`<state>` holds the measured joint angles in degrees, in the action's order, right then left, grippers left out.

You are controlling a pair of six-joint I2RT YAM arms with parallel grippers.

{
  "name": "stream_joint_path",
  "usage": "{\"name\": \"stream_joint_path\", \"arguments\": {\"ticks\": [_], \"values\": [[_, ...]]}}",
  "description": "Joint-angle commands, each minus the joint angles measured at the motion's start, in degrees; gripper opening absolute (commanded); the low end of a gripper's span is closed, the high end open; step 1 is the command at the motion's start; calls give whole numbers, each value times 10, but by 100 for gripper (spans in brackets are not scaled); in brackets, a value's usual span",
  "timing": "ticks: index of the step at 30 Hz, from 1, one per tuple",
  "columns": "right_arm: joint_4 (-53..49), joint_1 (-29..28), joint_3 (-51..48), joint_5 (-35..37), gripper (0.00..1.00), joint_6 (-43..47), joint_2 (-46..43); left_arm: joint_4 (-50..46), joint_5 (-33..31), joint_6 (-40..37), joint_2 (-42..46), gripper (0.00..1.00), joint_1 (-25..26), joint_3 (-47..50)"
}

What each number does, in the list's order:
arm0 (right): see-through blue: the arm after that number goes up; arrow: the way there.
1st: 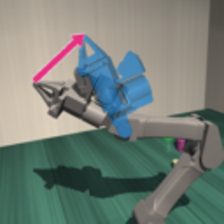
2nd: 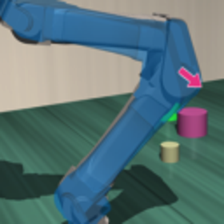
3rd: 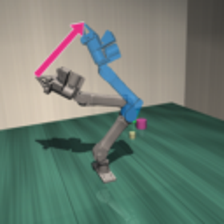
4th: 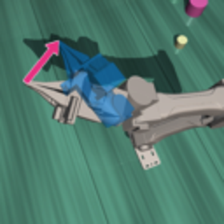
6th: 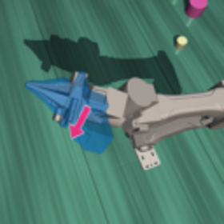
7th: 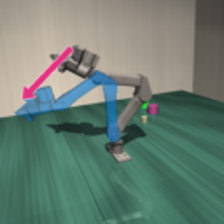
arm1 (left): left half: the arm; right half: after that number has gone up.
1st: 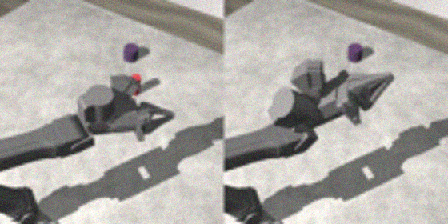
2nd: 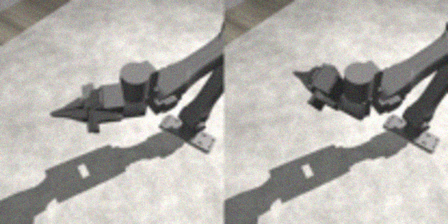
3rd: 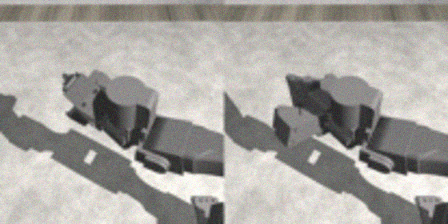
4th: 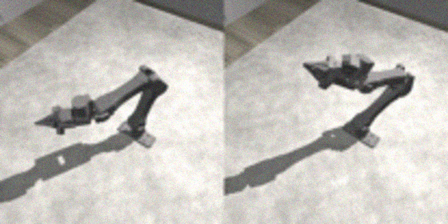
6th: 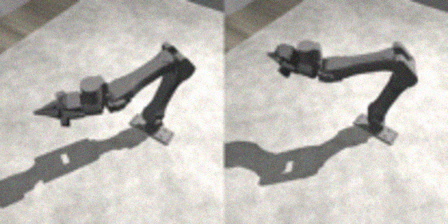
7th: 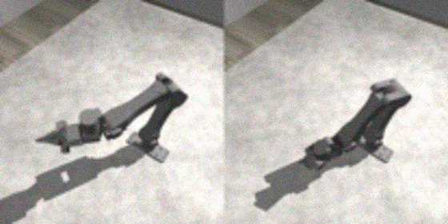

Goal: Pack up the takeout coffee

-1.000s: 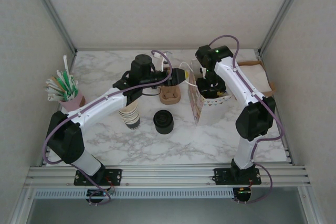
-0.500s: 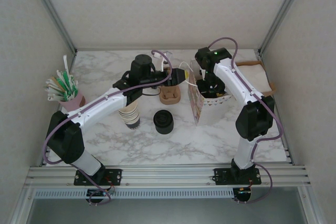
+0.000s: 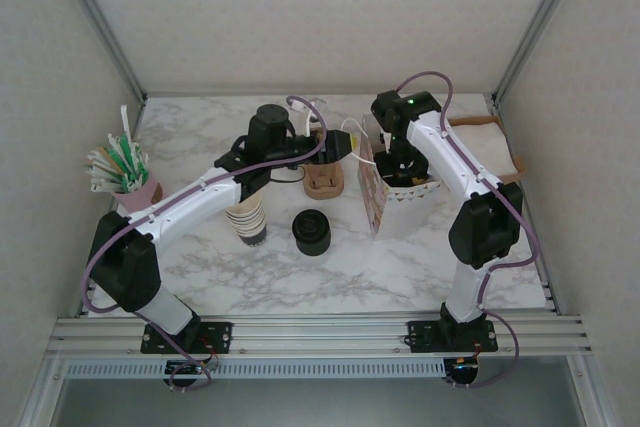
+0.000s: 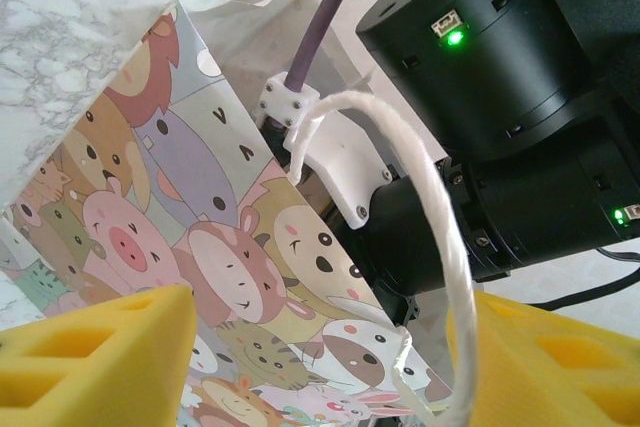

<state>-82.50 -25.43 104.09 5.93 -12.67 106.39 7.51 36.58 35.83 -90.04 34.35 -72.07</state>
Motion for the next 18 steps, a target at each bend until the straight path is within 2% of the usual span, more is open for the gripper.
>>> {"name": "stream_joint_path", "arguments": {"ticks": [1,18], "values": [[-11,-1,1,5,69,-2,-5,15,-4,-1,10,67,-4,5],[14,0,-14,-5,69,0,2,15,-4,-1,9,67,-4,5]]}}
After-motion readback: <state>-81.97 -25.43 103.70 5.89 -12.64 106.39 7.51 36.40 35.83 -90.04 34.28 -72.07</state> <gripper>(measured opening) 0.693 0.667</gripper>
